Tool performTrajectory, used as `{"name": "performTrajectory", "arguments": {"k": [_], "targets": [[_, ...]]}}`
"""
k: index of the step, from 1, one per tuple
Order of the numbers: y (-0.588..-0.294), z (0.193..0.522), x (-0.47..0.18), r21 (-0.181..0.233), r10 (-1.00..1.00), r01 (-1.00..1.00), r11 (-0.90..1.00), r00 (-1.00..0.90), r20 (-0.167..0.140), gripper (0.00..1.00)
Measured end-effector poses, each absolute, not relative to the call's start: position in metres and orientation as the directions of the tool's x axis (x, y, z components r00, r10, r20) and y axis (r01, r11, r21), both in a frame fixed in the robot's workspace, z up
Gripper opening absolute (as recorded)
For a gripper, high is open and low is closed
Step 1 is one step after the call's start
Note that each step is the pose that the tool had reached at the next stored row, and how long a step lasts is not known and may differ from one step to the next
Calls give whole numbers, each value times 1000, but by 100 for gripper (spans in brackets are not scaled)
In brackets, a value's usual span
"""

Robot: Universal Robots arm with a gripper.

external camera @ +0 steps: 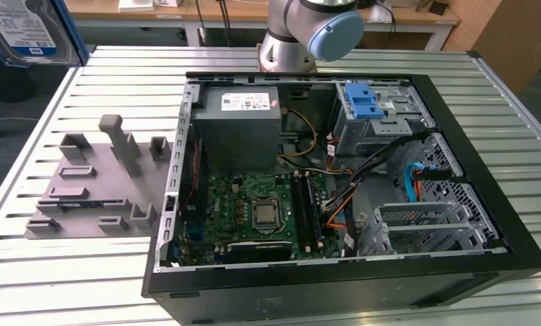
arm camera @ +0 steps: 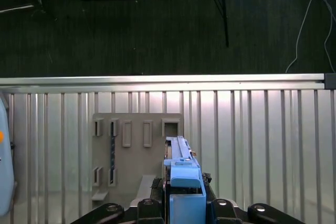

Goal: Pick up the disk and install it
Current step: 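Pick up the disk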

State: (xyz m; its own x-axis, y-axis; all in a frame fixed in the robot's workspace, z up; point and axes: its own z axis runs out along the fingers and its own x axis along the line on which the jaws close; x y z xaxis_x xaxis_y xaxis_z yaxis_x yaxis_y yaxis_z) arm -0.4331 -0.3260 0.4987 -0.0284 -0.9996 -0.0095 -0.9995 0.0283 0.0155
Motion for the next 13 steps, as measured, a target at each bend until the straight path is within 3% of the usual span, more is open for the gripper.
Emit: {"name": "performTrajectory", "arguments": {"k": [13], "targets": [[-326, 505, -433, 16, -1000, -999, 28, -28, -10, 36]]}}
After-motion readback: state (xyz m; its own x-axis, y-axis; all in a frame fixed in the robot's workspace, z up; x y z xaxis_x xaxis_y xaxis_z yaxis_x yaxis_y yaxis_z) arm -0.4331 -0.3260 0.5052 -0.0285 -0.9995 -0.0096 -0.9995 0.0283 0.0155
